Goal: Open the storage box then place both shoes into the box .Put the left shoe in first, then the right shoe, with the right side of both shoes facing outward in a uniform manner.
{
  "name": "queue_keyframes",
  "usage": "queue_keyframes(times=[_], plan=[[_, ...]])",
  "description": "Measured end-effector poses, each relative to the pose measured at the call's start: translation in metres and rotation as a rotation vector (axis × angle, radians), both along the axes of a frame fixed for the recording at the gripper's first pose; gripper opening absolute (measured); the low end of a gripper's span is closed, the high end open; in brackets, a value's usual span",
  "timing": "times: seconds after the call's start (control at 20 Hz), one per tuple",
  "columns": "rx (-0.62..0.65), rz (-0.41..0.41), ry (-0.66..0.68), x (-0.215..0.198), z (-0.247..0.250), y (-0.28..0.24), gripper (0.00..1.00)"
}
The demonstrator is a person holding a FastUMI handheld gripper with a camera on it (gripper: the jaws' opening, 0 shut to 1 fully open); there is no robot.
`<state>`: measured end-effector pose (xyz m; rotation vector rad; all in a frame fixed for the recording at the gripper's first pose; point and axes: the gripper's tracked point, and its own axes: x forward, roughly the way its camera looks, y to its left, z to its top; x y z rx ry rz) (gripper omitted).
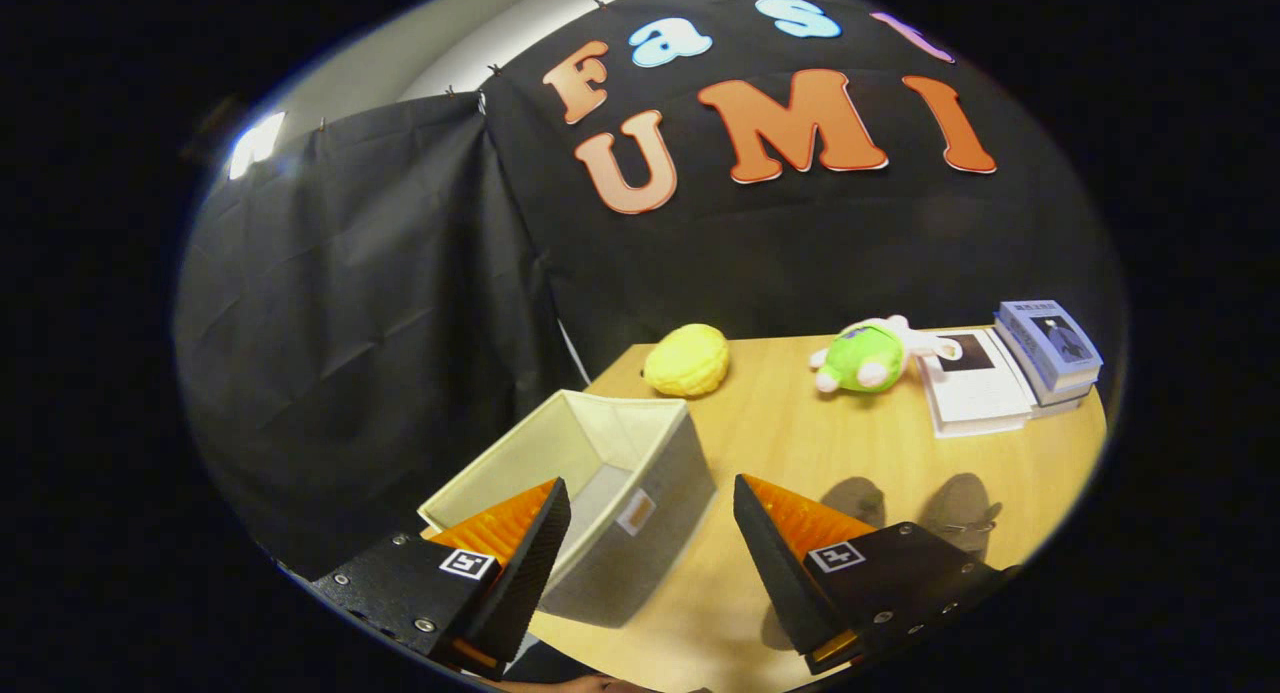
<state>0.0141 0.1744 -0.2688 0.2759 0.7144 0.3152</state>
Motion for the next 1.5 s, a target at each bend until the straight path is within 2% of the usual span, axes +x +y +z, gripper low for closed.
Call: queue_keyframes(times=[0.45,0.6,0.75,1.0,1.1,1.2,1.25,1.4,1.5], plan=[[-0.095,-0.129,0.226,-0.025,-0.084,-0.073,0.95],[-0.086,-0.131,0.298,-0.031,-0.112,-0.075,0.87],[-0.133,-0.135,0.354,-0.034,-0.137,-0.083,0.78],[-0.193,-0.185,0.423,-0.026,-0.172,-0.099,0.67],[-0.175,-0.195,0.449,-0.02,-0.183,-0.097,0.6],[-0.188,-0.229,0.469,-0.015,-0.192,-0.105,0.5],[-0.184,-0.24,0.474,-0.012,-0.196,-0.105,0.4],[-0.172,-0.27,0.477,-0.007,-0.199,-0.106,0.29],[-0.15,-0.301,0.493,-0.006,-0.198,-0.109,0.16]])
